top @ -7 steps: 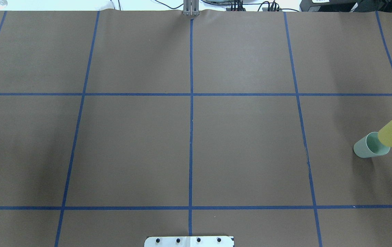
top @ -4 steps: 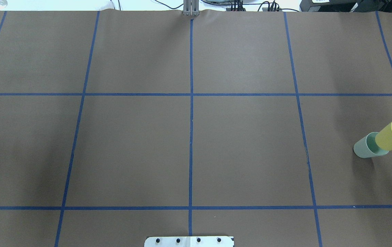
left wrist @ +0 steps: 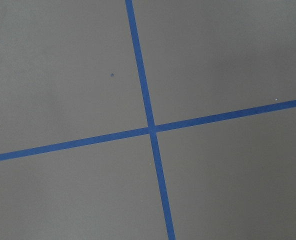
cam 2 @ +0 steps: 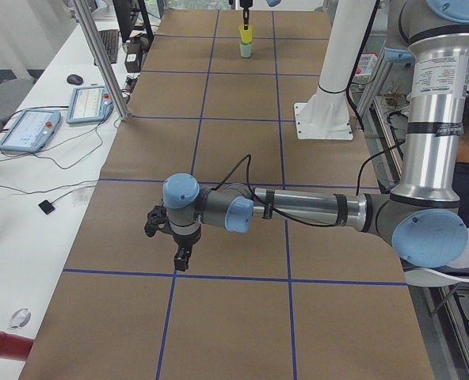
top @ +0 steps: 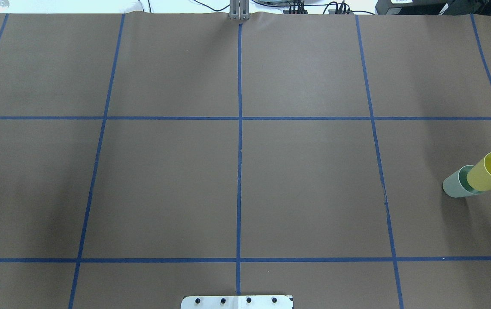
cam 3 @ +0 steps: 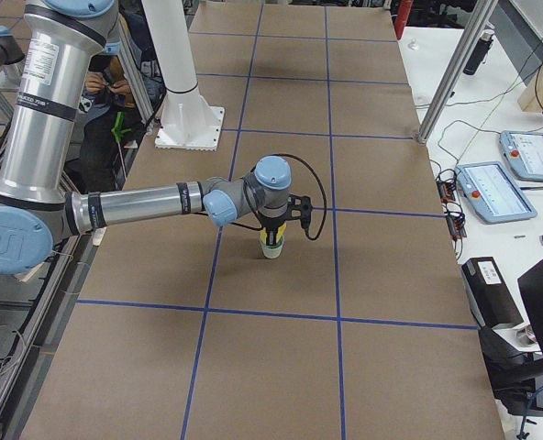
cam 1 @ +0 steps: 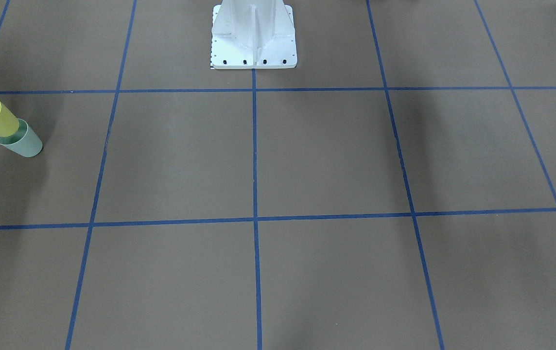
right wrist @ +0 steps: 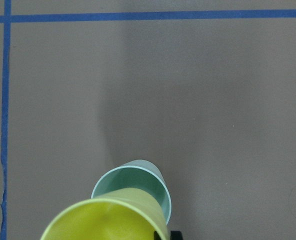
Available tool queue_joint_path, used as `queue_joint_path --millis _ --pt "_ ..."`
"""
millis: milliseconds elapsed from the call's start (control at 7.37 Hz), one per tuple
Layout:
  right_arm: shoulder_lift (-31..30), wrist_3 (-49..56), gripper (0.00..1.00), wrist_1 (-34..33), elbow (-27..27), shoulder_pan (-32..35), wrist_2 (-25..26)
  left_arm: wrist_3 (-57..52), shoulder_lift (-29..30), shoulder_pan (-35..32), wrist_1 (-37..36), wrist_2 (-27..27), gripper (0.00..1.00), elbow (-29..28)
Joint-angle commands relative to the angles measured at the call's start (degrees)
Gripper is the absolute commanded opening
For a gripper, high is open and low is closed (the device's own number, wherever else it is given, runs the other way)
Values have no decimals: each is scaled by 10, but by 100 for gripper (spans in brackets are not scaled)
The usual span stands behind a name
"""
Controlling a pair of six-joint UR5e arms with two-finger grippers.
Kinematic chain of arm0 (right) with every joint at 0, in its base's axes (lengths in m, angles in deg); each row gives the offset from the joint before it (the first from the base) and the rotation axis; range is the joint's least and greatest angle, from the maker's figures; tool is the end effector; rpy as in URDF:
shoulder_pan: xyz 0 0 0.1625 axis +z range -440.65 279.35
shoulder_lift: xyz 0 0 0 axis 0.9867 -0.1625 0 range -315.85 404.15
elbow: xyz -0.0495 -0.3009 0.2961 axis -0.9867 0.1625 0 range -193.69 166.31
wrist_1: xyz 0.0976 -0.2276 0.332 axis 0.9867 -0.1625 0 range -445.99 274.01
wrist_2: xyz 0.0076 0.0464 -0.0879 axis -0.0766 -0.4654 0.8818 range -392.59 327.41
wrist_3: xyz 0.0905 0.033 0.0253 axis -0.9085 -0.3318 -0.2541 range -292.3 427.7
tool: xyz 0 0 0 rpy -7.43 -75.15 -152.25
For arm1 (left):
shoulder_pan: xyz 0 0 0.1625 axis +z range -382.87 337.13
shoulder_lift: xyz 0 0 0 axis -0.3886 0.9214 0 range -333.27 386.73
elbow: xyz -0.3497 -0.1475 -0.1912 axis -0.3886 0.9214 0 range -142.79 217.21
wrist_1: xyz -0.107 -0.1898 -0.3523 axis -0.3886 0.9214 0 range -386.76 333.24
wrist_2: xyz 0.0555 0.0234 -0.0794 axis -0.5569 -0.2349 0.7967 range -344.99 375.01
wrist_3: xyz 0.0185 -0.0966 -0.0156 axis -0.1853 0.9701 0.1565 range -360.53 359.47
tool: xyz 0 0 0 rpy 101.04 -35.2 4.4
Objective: Transfer and stack yellow cup on green cup
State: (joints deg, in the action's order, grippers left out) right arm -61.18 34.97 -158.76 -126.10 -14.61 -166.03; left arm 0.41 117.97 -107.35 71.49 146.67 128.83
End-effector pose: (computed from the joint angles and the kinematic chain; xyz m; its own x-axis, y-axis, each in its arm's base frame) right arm -0.1022 -0.3894 0.5490 0.6617 -0.0152 0.7496 0.0147 0.9999 0.0074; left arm -0.0175 -0.5171 0.6215 0.7327 0.1833 -0.6554 -0.0824 0.9799 0.1819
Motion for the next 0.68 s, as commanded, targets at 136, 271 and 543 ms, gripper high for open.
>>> queue_joint_path --millis 136,271,543 --pt "6 0 36 0 4 -5 1 0 1 0 0 0 100 1" --pt "7 0 99 0 4 -5 1 1 0 0 0 0 100 1" --pt "15 0 100 0 5 -5 1 1 0 2 0 0 100 1"
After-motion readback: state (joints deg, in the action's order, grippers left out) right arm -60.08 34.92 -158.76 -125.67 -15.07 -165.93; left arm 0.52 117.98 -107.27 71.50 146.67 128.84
